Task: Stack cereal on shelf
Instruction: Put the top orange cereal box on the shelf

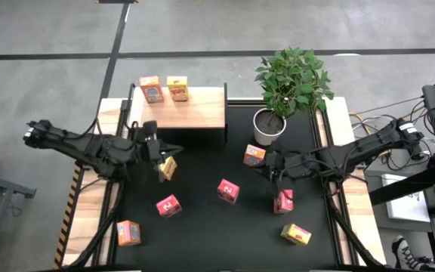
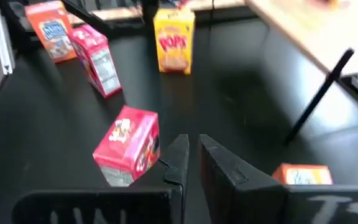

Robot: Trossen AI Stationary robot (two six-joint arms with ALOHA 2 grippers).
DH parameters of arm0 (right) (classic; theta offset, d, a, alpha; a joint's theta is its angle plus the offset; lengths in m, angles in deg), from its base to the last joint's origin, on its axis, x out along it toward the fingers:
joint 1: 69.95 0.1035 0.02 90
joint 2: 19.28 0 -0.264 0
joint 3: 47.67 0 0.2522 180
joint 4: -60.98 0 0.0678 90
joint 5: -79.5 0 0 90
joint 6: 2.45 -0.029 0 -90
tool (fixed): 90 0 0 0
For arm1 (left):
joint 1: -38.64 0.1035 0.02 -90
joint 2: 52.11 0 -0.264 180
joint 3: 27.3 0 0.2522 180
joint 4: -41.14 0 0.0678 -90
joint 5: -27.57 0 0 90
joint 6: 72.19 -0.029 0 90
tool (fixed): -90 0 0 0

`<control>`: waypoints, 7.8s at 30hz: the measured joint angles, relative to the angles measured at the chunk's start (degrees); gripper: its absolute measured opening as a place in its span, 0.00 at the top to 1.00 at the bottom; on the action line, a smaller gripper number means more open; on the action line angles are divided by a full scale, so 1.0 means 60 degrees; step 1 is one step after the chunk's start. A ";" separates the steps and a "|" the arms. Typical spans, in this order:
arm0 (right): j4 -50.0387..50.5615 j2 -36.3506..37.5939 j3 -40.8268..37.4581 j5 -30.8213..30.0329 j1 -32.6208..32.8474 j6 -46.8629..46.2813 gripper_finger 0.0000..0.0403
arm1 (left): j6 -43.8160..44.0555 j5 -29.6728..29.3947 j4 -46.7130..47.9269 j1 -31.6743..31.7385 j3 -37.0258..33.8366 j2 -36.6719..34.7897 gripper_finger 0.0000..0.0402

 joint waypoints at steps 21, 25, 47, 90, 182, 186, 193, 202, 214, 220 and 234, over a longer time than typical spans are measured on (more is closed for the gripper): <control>0.4595 -0.1474 0.2360 -0.0312 -0.1210 -0.1183 0.88 | -0.0463 -0.0150 -0.1723 -0.0021 -0.1986 -0.2691 1.00; 0.4695 -0.1620 0.2566 -0.0250 -0.1525 -0.0996 0.76 | -0.0363 -0.0146 -0.1708 -0.0021 -0.2196 -0.2944 1.00; 0.4661 -0.1587 0.1181 -0.0433 -0.2086 -0.0331 0.34 | -0.0593 -0.0306 -0.2080 -0.0021 -0.3082 -0.4077 1.00; 0.4020 -0.1592 0.3519 0.1504 -0.2251 -0.0138 0.63 | -0.0676 -0.0289 -0.2145 -0.0021 -0.3758 -0.6026 1.00; 0.5777 -1.0410 1.4923 0.2004 -0.5423 0.5258 0.51 | -0.0913 -0.0186 -0.2412 -0.0021 -0.4099 -0.7112 1.00; 0.5802 -1.0422 1.4920 0.2012 -0.5423 0.5250 0.47 | -0.0937 -0.0184 -0.2414 -0.0021 -0.4099 -0.7112 1.00; 0.5809 -1.0353 1.4914 0.2005 -0.5420 0.5003 0.44 | -0.1019 -0.0186 -0.2476 -0.0021 -0.4099 -0.7112 1.00; 0.5793 -1.0048 1.4949 0.1928 -0.5296 0.4835 0.44 | -0.0924 -0.0186 -0.2488 -0.0021 -0.4099 -0.7112 1.00; 0.6956 -0.8826 1.4899 0.1921 -0.4691 0.4953 0.48 | 0.0314 -0.0186 -0.2971 -0.0021 -0.4099 -0.6354 1.00; 0.7132 -0.8297 1.4368 0.1965 -0.3967 0.5302 0.56 | 0.0144 -0.0183 -0.4490 -0.0021 -0.4056 -0.4872 1.00; 0.5420 -0.5228 0.9583 0.1928 -0.2193 0.5046 0.76 | -0.0414 -0.0729 -0.3346 0.0322 -0.1518 -0.2009 1.00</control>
